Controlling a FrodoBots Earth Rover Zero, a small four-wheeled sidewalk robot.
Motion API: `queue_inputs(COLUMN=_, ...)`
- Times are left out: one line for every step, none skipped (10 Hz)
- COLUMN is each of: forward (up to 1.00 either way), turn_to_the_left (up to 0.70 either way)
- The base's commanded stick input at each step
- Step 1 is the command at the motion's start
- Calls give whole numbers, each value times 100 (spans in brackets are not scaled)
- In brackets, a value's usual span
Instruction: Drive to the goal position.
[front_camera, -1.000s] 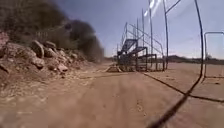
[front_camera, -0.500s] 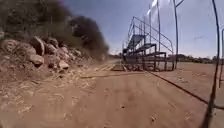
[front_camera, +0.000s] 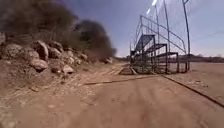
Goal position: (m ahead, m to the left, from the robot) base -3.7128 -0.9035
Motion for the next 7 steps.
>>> queue_inputs(forward=100, turn_to_the_left=0)
queue_inputs(forward=100, turn_to_the_left=0)
queue_inputs(forward=100, turn_to_the_left=0)
queue_inputs(forward=100, turn_to_the_left=-27)
queue_inputs(forward=100, turn_to_the_left=-27)
queue_inputs(forward=100, turn_to_the_left=-27)
queue_inputs(forward=100, turn_to_the_left=-27)
